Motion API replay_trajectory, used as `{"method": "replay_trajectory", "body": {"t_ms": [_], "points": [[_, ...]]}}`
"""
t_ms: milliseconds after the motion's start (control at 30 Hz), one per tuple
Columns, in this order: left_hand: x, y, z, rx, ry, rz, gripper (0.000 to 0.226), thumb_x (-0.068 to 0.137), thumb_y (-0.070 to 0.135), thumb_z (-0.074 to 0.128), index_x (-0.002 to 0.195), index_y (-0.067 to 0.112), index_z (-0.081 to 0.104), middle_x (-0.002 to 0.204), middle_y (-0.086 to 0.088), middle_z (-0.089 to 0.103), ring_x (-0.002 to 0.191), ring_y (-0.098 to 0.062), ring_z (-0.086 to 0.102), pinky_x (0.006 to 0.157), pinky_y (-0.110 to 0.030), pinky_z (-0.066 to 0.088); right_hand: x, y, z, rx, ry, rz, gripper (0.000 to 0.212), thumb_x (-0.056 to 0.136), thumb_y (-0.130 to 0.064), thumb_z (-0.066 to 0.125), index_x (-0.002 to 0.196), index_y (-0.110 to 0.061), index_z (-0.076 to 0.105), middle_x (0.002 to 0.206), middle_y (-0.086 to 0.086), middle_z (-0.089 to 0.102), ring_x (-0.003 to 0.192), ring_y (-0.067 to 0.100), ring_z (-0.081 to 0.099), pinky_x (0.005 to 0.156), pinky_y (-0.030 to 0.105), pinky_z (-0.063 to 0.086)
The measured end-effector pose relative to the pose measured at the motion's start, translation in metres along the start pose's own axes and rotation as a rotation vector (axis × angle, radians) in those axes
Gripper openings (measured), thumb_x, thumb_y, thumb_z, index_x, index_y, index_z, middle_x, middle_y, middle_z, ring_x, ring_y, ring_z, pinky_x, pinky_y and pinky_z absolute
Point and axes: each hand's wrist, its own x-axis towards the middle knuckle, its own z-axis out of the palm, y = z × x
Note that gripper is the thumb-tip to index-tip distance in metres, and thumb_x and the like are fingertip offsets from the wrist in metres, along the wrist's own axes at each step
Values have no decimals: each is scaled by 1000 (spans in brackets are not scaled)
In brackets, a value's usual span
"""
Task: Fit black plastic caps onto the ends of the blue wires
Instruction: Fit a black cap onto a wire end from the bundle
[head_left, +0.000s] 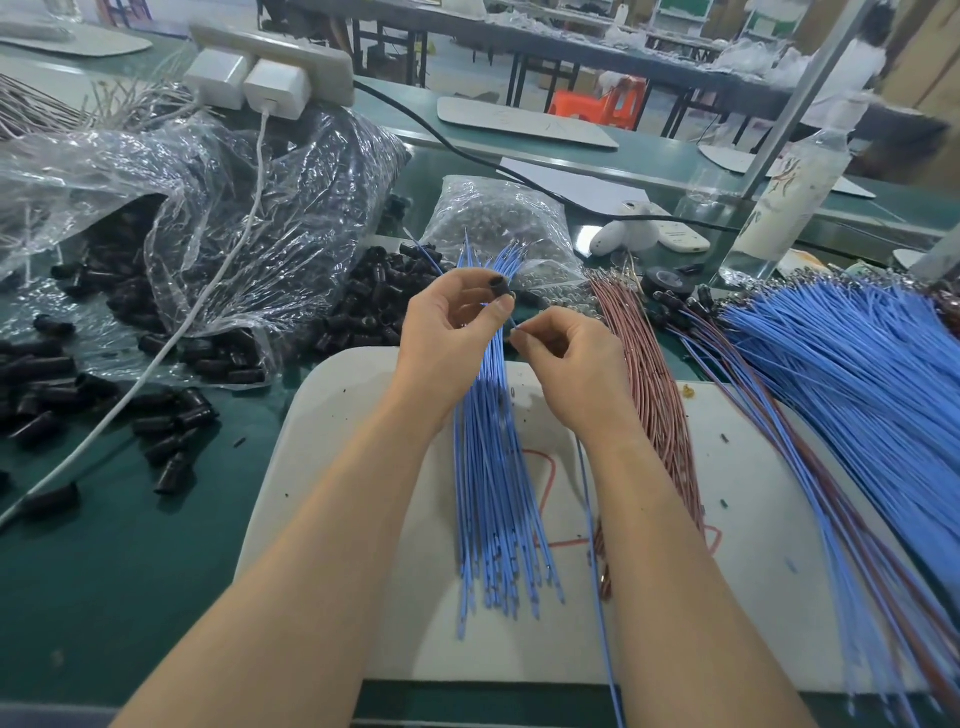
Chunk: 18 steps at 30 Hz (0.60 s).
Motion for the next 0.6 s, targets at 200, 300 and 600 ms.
{"method": "replay_trajectory", "body": {"t_ms": [200,300,600], "points": [[-2,-2,4,9,-88,74,21,87,-4,60,91,17,62,88,1,67,79,-1,64,75,-14,50,0,0,2,22,42,25,6,89,-15,63,91,-12,69,73,-12,64,68,-5,58,65,4,41],[-4,-3,7,13,-155,94,20,87,-5,60,92,14,63,87,2,68,83,-5,66,77,-16,50,-1,-4,2,159,61,46,13,90,-9,61,101,-10,68,88,1,71,85,12,67,80,26,54],[-8,-2,9,75,-188,137,28,82,-6,57,88,19,65,89,-3,70,89,-19,68,89,-39,54,-5,-4,2,2,162,-97,15,86,-1,59,91,-8,71,76,0,67,73,15,62,66,19,47]]}}
